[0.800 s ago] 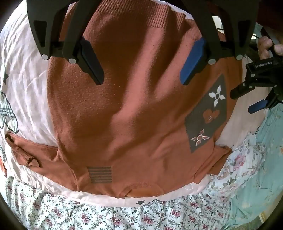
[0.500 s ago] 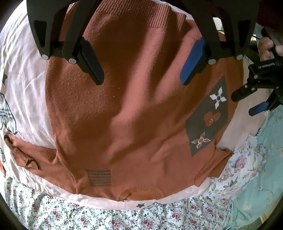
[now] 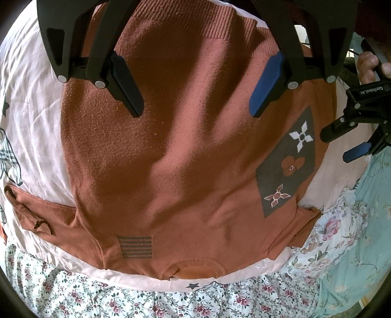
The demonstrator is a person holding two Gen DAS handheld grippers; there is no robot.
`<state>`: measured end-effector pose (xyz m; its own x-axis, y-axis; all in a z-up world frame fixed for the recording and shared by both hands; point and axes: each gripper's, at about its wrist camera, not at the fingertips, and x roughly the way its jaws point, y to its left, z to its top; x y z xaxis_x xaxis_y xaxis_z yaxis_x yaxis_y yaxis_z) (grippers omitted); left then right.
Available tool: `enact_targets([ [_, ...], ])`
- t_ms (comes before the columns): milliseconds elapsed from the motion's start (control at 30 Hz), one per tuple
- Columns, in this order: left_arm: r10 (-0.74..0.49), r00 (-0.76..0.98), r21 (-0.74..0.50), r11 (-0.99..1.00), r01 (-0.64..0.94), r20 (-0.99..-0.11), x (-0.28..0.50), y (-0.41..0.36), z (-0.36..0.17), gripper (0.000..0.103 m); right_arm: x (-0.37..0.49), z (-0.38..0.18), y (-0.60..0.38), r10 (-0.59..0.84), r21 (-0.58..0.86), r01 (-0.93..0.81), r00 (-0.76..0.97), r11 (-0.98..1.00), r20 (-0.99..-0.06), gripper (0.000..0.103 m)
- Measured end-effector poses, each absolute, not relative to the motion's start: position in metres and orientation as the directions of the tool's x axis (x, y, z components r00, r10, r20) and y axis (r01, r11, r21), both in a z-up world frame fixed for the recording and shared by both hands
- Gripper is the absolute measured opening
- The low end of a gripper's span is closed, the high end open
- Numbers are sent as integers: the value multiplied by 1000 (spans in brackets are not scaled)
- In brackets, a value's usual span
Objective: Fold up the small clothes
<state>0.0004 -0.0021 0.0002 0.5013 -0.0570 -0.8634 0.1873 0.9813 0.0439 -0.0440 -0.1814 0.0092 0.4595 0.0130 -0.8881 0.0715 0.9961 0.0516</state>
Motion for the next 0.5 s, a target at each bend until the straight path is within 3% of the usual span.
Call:
enact_targets([
  [500, -37, 515, 69, 980, 187, -857, -1, -4, -1, 96, -43, 9, -181, 7, 45, 78, 429, 996, -903, 88],
])
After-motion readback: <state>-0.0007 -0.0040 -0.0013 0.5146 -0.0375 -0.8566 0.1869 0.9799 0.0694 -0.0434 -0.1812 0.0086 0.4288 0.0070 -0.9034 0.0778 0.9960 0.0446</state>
